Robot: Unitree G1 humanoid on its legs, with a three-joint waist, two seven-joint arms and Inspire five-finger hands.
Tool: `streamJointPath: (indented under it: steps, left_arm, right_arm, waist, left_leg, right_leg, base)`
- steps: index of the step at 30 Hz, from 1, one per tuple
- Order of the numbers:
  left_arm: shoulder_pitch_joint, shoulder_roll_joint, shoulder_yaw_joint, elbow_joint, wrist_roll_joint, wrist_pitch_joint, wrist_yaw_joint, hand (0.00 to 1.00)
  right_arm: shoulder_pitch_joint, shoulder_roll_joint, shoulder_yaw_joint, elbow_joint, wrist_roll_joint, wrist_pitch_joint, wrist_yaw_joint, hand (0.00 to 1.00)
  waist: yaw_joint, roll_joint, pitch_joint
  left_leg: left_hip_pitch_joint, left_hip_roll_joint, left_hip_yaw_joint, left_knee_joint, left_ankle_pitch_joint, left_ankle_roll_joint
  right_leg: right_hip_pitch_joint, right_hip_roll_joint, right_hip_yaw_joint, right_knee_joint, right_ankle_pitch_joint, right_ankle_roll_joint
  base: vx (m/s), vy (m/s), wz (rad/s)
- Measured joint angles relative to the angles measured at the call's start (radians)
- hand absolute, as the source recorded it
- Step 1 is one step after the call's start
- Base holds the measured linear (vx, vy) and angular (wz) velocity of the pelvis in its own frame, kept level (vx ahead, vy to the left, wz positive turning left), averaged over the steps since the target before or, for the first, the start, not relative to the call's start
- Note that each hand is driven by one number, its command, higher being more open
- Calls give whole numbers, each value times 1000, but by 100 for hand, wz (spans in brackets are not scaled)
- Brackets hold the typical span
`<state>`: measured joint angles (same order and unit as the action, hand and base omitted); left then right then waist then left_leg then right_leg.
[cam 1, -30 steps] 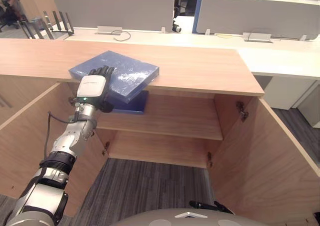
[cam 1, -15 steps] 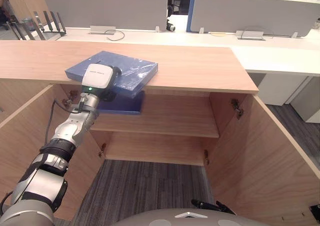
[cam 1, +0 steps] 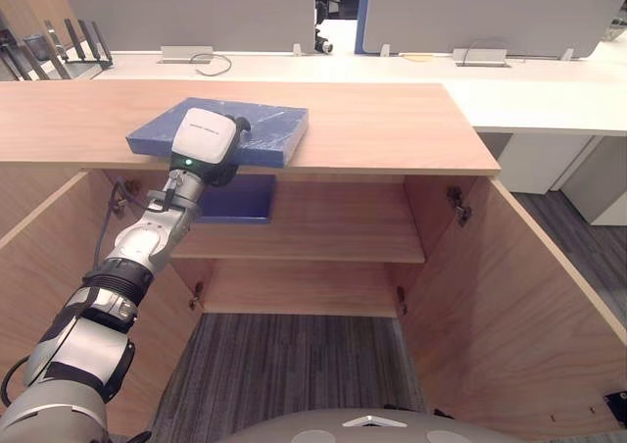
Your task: Walk over to the cabinet, pick up the folder, carry it to the office cabinet, place the folder inside the office cabinet, then close the office cabinet door
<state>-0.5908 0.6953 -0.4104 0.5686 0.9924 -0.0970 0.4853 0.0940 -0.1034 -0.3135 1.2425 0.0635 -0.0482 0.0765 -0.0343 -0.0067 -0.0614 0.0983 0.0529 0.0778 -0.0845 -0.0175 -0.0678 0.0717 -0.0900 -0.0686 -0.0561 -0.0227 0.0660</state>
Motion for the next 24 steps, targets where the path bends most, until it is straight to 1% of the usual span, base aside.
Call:
streamJointPath:
  steps: [1,2,3,4,5,7,8,10,11,13,14,15,18,20,21,22,24]
  left_arm:
    - [17,0,1,-38,-1,10,-8,0]
    - [65,0,4,-121,-1,13,-13,0]
    - [88,-1,3,-159,-3,12,-15,0]
    - [133,-8,2,-233,-3,6,-18,0]
    - [178,-23,2,-305,-8,-5,-24,0]
    - [239,-60,2,-401,-19,-37,-45,0]
    - [259,-76,1,-431,-20,-43,-48,0]
    - [314,-135,3,-538,-84,-80,-64,0]
    - [321,-144,1,-561,-103,-92,-73,0]
    - [331,-168,-3,-625,-209,-150,-115,0]
    - [335,-171,-3,-638,-229,-163,-127,0]
    - [360,-186,-7,-676,-288,-195,-159,0]
    - [388,-202,-8,-717,-343,-227,-194,0]
    - [424,-227,-7,-764,-449,-255,-224,0]
    - [436,-236,-7,-776,-482,-260,-232,0]
    - [460,-259,-8,-797,-592,-275,-248,0]
    - [495,-287,-12,-809,-721,-278,-280,0]
  right_arm:
    - [1,0,1,0,0,0,0,100]
    - [2,0,4,0,0,0,0,100]
    - [3,-1,4,0,0,0,-1,100]
    - [4,-2,9,0,0,0,-1,100]
    - [4,-4,10,0,0,1,-1,100]
    - [5,-4,13,0,0,1,-4,100]
    - [4,-4,13,0,0,1,-6,100]
    - [7,-6,40,0,1,3,-16,100]
    - [7,-7,48,0,1,3,-17,100]
    - [7,-10,58,0,1,4,-17,100]
    - [7,-11,63,0,1,4,-18,100]
    - [7,-16,82,0,1,5,-18,100]
    - [7,-21,90,0,1,8,-17,100]
    - [7,-23,91,1,1,16,-17,100]
    - [7,-23,91,1,1,16,-17,100]
    - [7,-24,94,1,1,18,-17,100]
    - [7,-26,107,1,1,19,-17,100]
  waist:
    - [0,-1,2]
    - [1,-1,4]
    - [1,-1,4]
    - [3,-1,4]
    - [4,-1,4]
    - [6,-2,5]
    - [7,-3,5]
    - [10,-6,4]
    - [10,-7,4]
    - [10,-7,4]
    - [9,-7,4]
    - [7,-9,5]
    - [7,-5,2]
    - [8,-4,2]
    - [8,-4,2]
    - [8,-5,2]
    - [7,-6,1]
  left_leg:
    - [0,-1,-1,0,0,0]
    - [-1,-3,-5,0,-1,2]
    - [-1,-4,-7,0,-2,3]
    - [-1,-7,-10,0,-3,5]
    - [-1,-9,-13,0,-4,6]
    - [-1,-13,-17,0,-6,9]
    - [-1,-14,-17,0,-6,10]
    - [-1,-16,-17,0,-7,12]
    - [-1,-16,-17,0,-7,12]
    - [2,-16,-17,0,-7,12]
    - [4,-16,-17,0,-7,12]
    - [13,-16,-15,0,-8,12]
    - [14,-16,-14,-1,-9,12]
    - [15,-16,-14,-1,-8,13]
    - [15,-16,-14,-1,-8,13]
    - [15,-16,-14,-1,-8,13]
    - [15,-16,-14,-1,-7,14]
  right_leg:
    - [0,-1,-1,0,0,0]
    - [1,-2,-5,0,-2,-3]
    - [1,-3,-6,0,-2,-4]
    - [3,-5,-9,0,-4,-6]
    - [5,-8,-12,0,-5,-7]
    - [7,-11,-15,1,-7,-11]
    - [7,-13,-15,1,-7,-11]
    - [7,-15,-15,1,-8,-13]
    - [7,-15,-15,1,-8,-13]
    - [11,-15,-15,1,-8,-13]
    - [13,-15,-15,1,-8,-14]
    - [20,-15,-14,1,-9,-15]
    - [21,-15,-13,1,-9,-15]
    - [21,-15,-13,1,-9,-14]
    - [21,-15,-13,1,-8,-13]
    - [21,-15,-13,1,-8,-12]
    - [21,-15,-13,1,-7,-11]
  base:
    - [-17,-6,5]
    - [-11,-5,6]
    - [-2,-3,9]
    - [2,1,9]
    - [2,2,9]
    - [-3,4,7]
    - [-9,4,3]
    - [0,0,0]
    - [0,0,0]
    - [-15,-11,0]
    - [-33,-25,-3]
    - [-28,-20,-4]
    - [-35,-19,-2]
    - [-51,-26,0]
    - [-44,-25,0]
    - [-40,-24,-1]
    - [-35,-23,0]
